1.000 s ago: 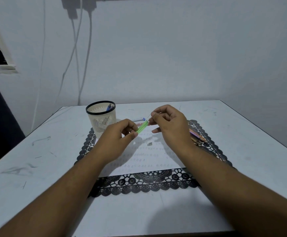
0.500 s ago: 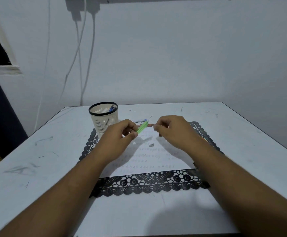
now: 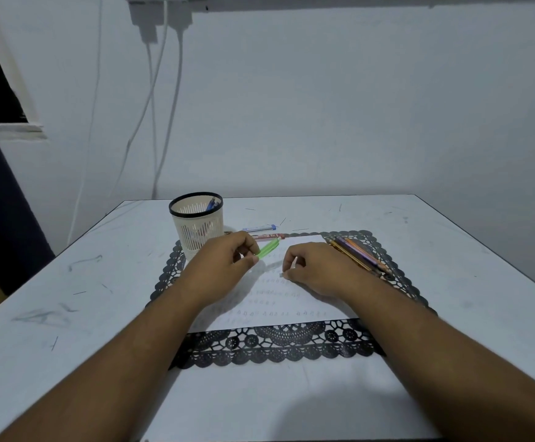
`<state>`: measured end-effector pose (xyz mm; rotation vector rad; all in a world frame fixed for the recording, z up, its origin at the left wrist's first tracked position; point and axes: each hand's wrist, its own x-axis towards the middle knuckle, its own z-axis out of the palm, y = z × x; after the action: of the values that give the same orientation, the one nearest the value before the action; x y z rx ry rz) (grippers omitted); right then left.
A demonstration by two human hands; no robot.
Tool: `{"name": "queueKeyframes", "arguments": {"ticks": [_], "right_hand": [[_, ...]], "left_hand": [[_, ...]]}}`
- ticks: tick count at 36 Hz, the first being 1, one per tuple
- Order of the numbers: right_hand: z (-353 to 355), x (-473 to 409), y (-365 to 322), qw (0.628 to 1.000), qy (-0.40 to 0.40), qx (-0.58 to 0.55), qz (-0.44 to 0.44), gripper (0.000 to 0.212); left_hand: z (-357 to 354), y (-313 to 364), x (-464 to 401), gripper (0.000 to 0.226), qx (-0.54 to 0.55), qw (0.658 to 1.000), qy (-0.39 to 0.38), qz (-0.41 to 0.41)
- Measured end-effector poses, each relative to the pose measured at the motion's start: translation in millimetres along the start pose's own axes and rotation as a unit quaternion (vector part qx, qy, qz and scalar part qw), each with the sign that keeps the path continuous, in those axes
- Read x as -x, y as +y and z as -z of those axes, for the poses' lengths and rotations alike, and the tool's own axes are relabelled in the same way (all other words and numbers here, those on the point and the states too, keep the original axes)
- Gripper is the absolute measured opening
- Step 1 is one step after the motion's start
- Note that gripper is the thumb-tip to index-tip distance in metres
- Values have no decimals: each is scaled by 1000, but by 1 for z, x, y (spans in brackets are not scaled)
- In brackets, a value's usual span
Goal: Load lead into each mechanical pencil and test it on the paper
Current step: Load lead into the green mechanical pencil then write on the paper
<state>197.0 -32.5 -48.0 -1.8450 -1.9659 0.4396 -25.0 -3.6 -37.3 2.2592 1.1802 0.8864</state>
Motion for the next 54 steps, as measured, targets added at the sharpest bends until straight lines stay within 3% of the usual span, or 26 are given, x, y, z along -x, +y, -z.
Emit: {"name": "queueKeyframes", "arguments": {"ticks": [25, 33, 42, 47, 50, 54], "right_hand": [[-2, -3, 1, 998, 4, 40, 52, 7], [-2, -3, 6, 997, 53, -34, 33, 10], [-3, -4, 7, 997, -2, -72, 18, 13], [-3, -4, 2, 1000, 5, -15, 24, 9], [-1, -4, 4, 998, 23, -60, 15, 11], [1, -2, 5, 965, 54, -258, -7, 13]], "left_hand": [[-1, -6, -2, 13, -26, 999, -29, 4], [0, -5, -1, 14, -44, 998, -35, -3], [0, -6, -1, 10, -84, 996, -32, -3], [-1, -6, 0, 11, -91, 995, -36, 5], [-1, -5, 0, 9, -91, 995, -37, 10], [0, -4, -1, 10, -89, 995, -38, 1]]}}
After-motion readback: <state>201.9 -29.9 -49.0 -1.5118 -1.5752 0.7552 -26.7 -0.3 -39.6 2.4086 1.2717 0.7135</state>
